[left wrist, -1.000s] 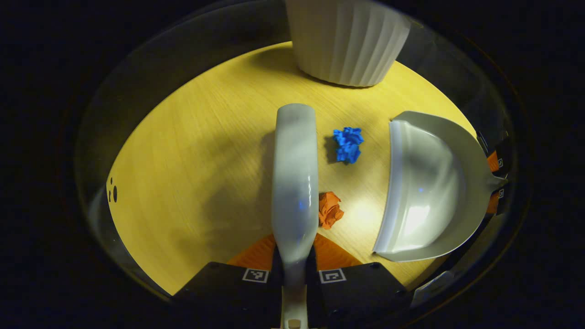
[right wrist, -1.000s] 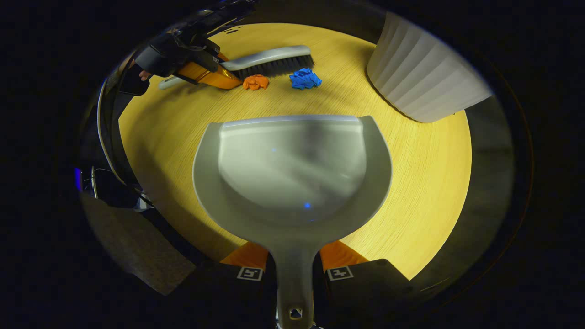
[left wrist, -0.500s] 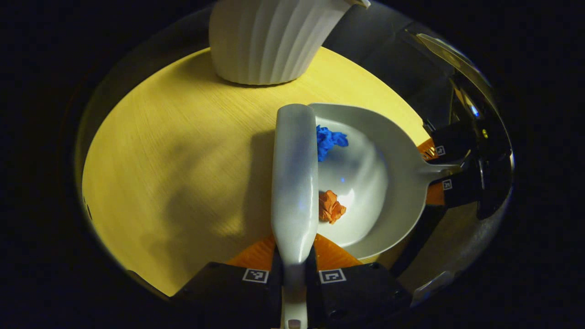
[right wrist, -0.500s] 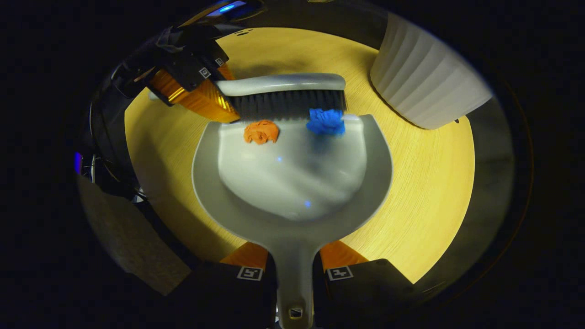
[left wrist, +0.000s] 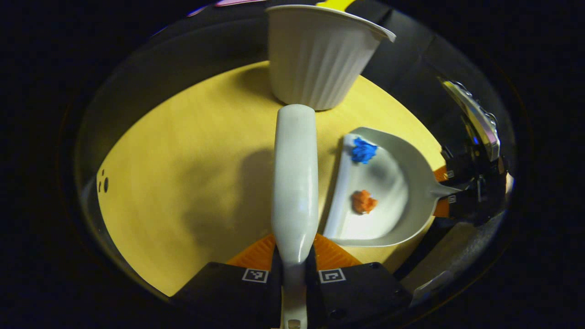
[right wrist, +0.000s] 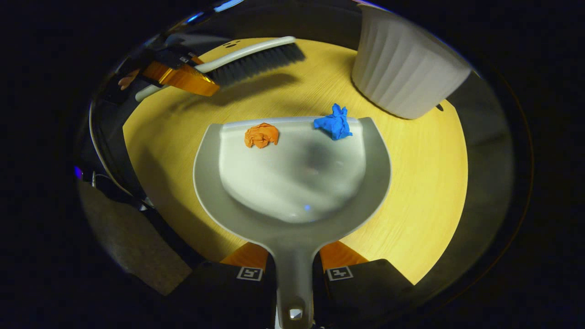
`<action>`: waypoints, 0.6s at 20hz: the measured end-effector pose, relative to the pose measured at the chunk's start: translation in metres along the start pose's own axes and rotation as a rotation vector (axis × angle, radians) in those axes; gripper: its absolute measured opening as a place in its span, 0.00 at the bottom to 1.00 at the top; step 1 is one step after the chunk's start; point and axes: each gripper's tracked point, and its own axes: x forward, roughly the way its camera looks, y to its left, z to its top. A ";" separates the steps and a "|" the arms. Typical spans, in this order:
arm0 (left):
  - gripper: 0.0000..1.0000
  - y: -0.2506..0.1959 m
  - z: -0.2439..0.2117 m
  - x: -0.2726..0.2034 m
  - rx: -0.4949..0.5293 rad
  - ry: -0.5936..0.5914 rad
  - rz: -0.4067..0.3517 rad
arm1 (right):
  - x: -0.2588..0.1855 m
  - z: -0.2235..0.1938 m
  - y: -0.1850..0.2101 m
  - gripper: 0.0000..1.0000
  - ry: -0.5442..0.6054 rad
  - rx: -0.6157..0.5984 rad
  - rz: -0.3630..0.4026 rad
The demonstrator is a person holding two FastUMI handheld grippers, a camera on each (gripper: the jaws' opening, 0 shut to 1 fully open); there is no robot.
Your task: Pick up the small broom and dustpan from the desktop, sweep the trash into the dustpan with the broom, and then empty the trash into the garbage bin.
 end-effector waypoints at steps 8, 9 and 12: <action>0.25 0.035 -0.059 -0.012 -0.130 0.001 0.050 | -0.117 0.016 -0.005 0.32 -0.021 0.177 -0.104; 0.25 0.037 -0.068 -0.014 -0.126 0.002 0.048 | -0.127 0.019 -0.008 0.36 -0.033 0.201 -0.108; 0.25 0.038 -0.097 -0.014 -0.128 0.008 0.013 | -0.157 0.032 -0.013 0.36 -0.077 0.241 -0.130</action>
